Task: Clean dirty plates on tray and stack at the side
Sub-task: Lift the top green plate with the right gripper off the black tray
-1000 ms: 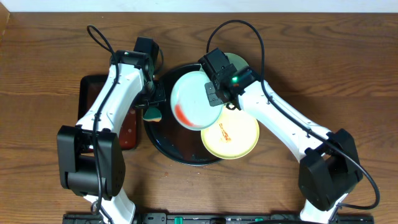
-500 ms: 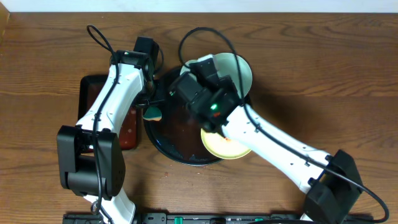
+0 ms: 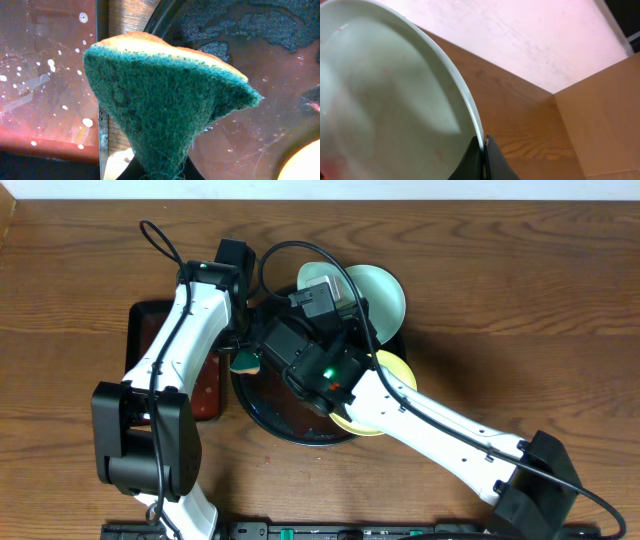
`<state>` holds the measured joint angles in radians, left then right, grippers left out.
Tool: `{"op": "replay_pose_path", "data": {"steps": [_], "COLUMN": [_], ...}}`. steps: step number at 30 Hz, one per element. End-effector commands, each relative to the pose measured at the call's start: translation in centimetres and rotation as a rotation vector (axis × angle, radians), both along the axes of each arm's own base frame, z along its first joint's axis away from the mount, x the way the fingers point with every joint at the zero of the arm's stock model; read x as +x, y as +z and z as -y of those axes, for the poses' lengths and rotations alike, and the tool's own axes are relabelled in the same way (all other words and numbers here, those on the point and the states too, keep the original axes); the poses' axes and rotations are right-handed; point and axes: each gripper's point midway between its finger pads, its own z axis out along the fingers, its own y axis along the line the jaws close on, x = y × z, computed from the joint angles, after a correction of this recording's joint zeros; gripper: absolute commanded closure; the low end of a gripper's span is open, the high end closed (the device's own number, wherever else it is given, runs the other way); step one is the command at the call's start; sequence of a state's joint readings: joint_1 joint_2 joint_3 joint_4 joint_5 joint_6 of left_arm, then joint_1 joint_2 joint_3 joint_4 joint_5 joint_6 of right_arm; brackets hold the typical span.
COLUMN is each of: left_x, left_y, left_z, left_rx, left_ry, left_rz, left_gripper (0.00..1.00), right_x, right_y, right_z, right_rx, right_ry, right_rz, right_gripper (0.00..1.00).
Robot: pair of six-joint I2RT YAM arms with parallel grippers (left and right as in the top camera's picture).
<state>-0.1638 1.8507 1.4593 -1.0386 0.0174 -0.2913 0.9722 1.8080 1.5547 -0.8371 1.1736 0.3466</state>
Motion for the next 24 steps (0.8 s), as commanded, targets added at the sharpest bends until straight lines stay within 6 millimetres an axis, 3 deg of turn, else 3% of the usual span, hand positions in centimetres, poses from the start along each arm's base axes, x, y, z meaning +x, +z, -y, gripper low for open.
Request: {"op": "replay_pose_path", "data": {"steps": [1,8,15,20,24], "left_x": [0.7,0.7,0.7,0.7,0.7], "left_y": [1.3,1.3,1.3,1.3,1.3], "left_z": [0.0,0.0,0.0,0.0,0.0], "left_rx": [-0.004,-0.004,-0.005,-0.004,-0.005], "left_ry": [-0.007,-0.007,-0.007,-0.007,-0.007], "left_rz": [0.043,0.043,0.044,0.043,0.044], "left_gripper": [0.93,0.92,0.93,0.92,0.93], "right_x": [-0.5,-0.6,-0.5,-0.6,-0.1], "right_y": [2.8,2.6,0.1,-3.0,-3.8], "right_z": [0.8,0.9,0.3,-0.1,1.1], "right_rx": [0.0,0.032,0.121,0.283,0.449], "right_ry": [-0.026,-0.039,0.002,0.066,0.1], "right_rz": [0.084,0.09,-0.038,-0.269,-0.429], "right_gripper": [0.99,0.99,0.99,0.99,0.99]}}
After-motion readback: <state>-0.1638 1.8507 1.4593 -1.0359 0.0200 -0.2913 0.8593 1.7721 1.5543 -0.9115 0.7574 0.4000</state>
